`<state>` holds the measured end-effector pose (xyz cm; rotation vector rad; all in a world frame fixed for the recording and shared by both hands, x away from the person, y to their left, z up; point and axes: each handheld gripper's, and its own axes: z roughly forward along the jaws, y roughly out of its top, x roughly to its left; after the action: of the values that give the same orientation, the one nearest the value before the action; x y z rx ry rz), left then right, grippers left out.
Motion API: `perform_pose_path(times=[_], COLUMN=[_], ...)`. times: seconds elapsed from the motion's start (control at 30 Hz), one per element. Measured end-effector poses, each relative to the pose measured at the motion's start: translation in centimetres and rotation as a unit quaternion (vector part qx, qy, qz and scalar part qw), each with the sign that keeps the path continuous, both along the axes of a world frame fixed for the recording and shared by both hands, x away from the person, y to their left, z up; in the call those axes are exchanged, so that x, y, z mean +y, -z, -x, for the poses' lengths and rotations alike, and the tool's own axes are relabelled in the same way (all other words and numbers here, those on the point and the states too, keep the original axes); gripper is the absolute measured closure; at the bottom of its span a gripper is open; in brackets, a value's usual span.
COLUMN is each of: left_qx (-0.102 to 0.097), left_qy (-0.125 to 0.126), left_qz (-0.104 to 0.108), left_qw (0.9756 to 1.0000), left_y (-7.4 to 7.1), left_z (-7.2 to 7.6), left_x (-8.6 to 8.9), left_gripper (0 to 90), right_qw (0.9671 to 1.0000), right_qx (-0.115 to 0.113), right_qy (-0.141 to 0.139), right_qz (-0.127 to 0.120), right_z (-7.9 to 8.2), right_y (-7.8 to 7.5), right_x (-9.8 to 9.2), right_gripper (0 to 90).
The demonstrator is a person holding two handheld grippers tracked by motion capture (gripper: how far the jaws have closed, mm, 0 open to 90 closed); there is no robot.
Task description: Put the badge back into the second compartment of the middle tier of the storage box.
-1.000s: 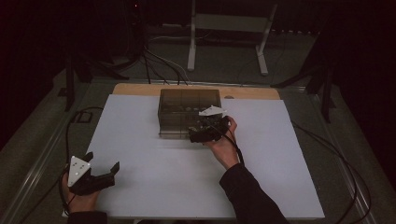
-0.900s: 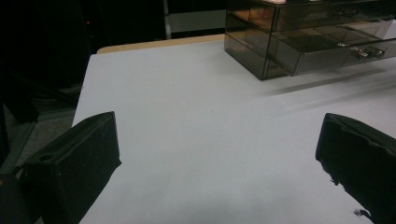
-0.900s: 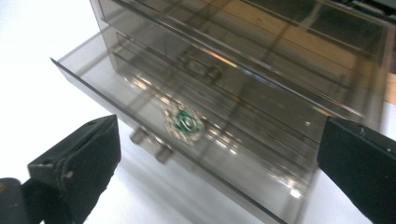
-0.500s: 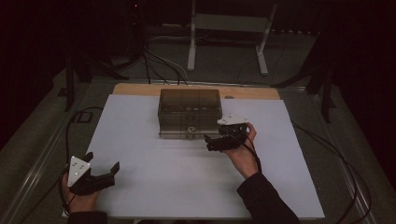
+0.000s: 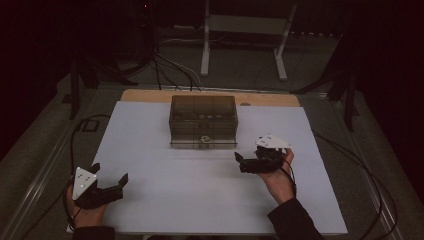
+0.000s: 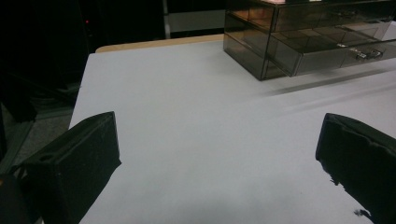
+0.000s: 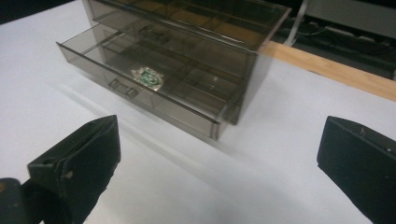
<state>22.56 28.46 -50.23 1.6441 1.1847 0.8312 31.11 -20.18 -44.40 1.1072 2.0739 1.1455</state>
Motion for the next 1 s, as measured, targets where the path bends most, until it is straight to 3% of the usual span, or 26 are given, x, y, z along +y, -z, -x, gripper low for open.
perform_pose_path(times=[0.13, 0.37, 0.5, 0.6, 0.73, 0.8, 1.0], left_qx=[0.000, -0.001, -0.001, -0.003, -0.004, -0.005, -0.007], left_qy=[-0.002, -0.001, 0.001, 0.004, 0.005, 0.008, 0.010], left_qz=[0.000, 0.002, 0.004, 0.009, 0.014, 0.017, 0.016], left_qw=[1.0000, 1.0000, 1.0000, 0.9999, 0.9999, 0.9998, 0.9998], left_y=[0.0, 0.0, 0.0, -0.1, -0.1, -0.2, -0.3], left_z=[0.0, 0.0, -0.1, -0.1, 0.0, 0.0, 0.0], left_x=[0.0, 0.1, 0.1, 0.1, 0.0, 0.0, -0.3], left_gripper=[0.4, 0.4, 0.4, 0.4, 0.4, 0.4, 0.4], right_qw=[0.9997, 0.9986, 0.9983, 0.9972, 0.9970, 0.9957, 0.9940], right_qx=[-0.012, -0.032, -0.036, -0.045, -0.046, -0.049, -0.047], right_qy=[0.010, 0.031, 0.034, 0.045, 0.048, 0.059, 0.070], right_qz=[-0.020, -0.028, -0.031, -0.039, -0.039, -0.051, -0.070], right_z=[0.9, 2.3, 2.7, 4.1, 4.7, 6.2, 7.4], right_y=[0.1, 0.5, 0.7, 1.7, 2.2, 3.6, 4.5], right_x=[-1.8, -4.7, -5.2, -6.5, -7.0, -8.2, -9.6], right_gripper=[0.0, 0.0, 0.0, 0.1, 0.1, 0.1, 0.1])
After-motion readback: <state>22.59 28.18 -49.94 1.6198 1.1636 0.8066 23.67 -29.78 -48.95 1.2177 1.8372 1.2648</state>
